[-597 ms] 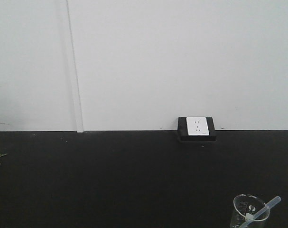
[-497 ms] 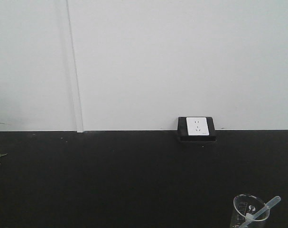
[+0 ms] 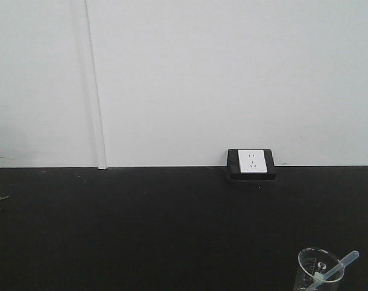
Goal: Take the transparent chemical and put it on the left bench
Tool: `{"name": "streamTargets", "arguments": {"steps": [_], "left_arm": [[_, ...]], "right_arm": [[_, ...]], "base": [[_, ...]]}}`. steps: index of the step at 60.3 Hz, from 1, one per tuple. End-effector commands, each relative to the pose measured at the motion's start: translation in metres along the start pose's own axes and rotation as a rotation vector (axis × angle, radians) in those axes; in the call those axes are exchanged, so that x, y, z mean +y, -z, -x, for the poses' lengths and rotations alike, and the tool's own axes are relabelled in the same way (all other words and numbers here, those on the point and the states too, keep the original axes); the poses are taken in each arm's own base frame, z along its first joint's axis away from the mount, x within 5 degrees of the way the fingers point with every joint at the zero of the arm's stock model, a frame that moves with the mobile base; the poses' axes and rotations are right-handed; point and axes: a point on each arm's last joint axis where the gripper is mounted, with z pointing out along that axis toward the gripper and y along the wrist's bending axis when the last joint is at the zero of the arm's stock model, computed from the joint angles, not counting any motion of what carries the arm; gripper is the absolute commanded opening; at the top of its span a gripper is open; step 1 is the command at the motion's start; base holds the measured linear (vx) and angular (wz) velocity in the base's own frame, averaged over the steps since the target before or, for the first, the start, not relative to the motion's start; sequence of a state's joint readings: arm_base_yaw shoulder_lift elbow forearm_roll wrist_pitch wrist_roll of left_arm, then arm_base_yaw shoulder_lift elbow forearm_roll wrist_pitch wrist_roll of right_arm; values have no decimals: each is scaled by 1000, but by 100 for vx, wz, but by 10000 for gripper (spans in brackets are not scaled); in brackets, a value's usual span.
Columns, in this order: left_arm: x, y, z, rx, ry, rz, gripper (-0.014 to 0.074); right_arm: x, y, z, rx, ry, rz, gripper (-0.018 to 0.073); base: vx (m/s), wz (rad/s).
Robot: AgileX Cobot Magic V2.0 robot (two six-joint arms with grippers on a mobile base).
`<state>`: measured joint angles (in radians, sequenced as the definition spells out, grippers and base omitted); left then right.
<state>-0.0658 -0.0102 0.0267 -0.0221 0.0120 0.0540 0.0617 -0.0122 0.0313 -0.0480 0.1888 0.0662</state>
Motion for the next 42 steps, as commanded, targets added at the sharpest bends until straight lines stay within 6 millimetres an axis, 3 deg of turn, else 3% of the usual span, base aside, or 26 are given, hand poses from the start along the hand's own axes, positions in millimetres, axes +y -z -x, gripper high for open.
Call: {"name": "streamTargets", "arguments": {"steps": [1,24,36,42], "left_arm": [[0,1,3,-81,9,2,-3],[0,1,3,-81,9,2,-3],[0,1,3,-81,9,2,-3],[0,1,3,-81,9,2,-3]], "right_arm": [[0,1,6,-85,12,-1,-4],[0,1,10,-133,14,2,-4],[2,8,36,-402,14,19,-4],[3,11,57,-437,24,19,-3]], "base": [[0,0],[0,0],[0,0],[0,0]]}}
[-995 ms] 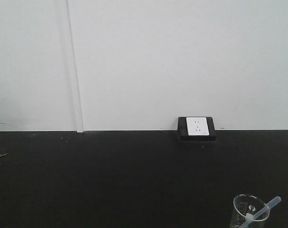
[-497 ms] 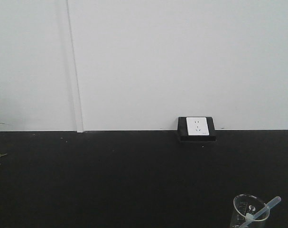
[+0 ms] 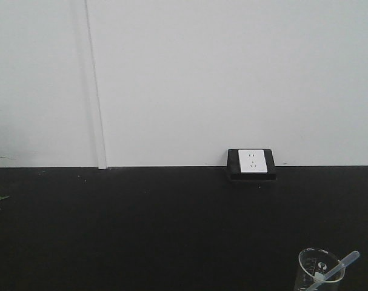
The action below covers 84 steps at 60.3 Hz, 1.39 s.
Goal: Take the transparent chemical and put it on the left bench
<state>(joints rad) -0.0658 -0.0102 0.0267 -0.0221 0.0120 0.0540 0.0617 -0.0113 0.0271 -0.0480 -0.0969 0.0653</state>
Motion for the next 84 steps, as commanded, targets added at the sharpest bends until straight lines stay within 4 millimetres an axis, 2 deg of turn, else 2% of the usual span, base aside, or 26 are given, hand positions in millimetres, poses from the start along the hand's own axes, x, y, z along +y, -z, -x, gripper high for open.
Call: {"name": "streamTargets", "arguments": {"steps": [1,8,11,20,27,33,42,59,75,84], "left_arm": [[0,1,3,-81,9,2,-3],[0,1,3,-81,9,2,-3],[0,1,3,-81,9,2,-3],[0,1,3,-81,9,2,-3],[0,1,3,-81,9,2,-3],[0,1,3,-81,9,2,-3],[0,1,3,-81,9,2,-3],[0,1,3,-81,9,2,-3],[0,1,3,-81,9,2,-3],[0,1,3,-81,9,2,-3]], "right_arm": [[1,-3,34,-139,31,3,-3],[1,-20,56,-41,109,2,-3],[2,-33,64,-3,156,7,-2],[2,-73,74,118,183,18,5],[1,-105,62,236,143,19,29],[1,-131,49,263,138,29,57],[-2,-156,26,292,70,1,120],[-28,-172,13,174,-213,-283,274],[-26,-178,-18,358,-207,-269,435],[-26,-184,-27,349,-175,-266,465]], "base": [[0,0],[0,0],[0,0],[0,0],[0,0],[0,0],[0,0],[0,0],[0,0],[0,0]]}}
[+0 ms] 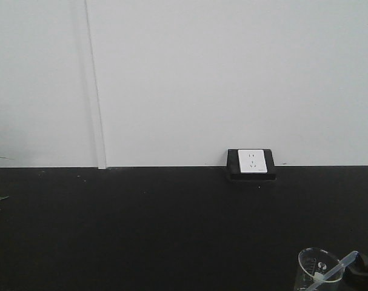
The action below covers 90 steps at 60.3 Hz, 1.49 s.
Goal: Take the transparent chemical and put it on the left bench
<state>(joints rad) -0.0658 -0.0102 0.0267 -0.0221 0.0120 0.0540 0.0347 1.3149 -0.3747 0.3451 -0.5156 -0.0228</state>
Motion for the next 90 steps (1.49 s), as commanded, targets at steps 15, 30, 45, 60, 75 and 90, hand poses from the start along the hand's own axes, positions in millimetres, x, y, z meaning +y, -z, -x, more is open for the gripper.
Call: {"name": "streamTargets", "arguments": {"steps": [15,30,45,60,75,90], "left_arm": [[0,1,3,-81,9,2,-3],[0,1,3,-81,9,2,-3],[0,1,3,-81,9,2,-3],[0,1,3,-81,9,2,-3],[0,1,3,-81,9,2,-3],[0,1,3,-81,9,2,-3]], "right_arm": [[7,-29,12,-153,-21,39,465],[17,-60,13,-131,15,74,463],[17,-69,9,-119,17,69,393],[18,-69,13,-150,58,70,106],[23,-46,43,-271,175,93,-9],[38,20,79,-275,316,234,-8]], "base": [[0,0],[0,0],[0,0],[0,0],[0,0],[0,-1]]}}
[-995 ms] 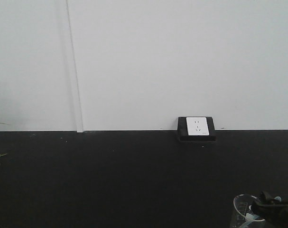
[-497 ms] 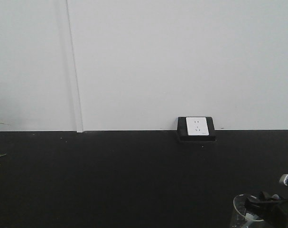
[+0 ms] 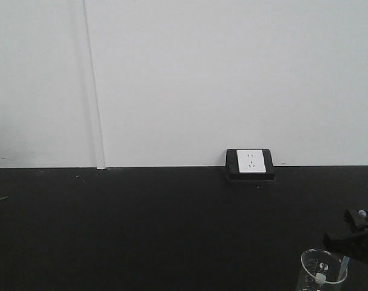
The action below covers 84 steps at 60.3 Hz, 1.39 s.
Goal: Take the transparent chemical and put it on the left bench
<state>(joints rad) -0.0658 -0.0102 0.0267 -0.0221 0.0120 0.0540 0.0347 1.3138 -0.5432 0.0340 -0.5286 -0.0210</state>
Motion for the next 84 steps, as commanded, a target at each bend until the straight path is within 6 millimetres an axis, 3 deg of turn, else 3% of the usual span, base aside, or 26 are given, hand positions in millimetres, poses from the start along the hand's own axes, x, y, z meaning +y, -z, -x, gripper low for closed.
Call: {"name": "streamTargets", "arguments": {"steps": [1,12,21,37,55,84], "left_arm": [[0,1,3,-81,9,2,-3],[0,1,3,-81,9,2,-3],[0,1,3,-81,9,2,-3],[0,1,3,-81,9,2,-3],[0,1,3,-81,9,2,-3],[0,1,3,-81,9,2,-3]], "right_arm": [[5,28,35,-84,81,60,-8],[9,86,56,-21,25,75,-6],[14,121,62,-12,53,95,-4],[19,163,35,-73,60,188,-3],[13,186,21,-136,47,186,-3],[12,187,21,-141,47,186,-3]], "base": [[0,-1],[0,0],[0,0],[0,0],[0,0],[0,1]]}}
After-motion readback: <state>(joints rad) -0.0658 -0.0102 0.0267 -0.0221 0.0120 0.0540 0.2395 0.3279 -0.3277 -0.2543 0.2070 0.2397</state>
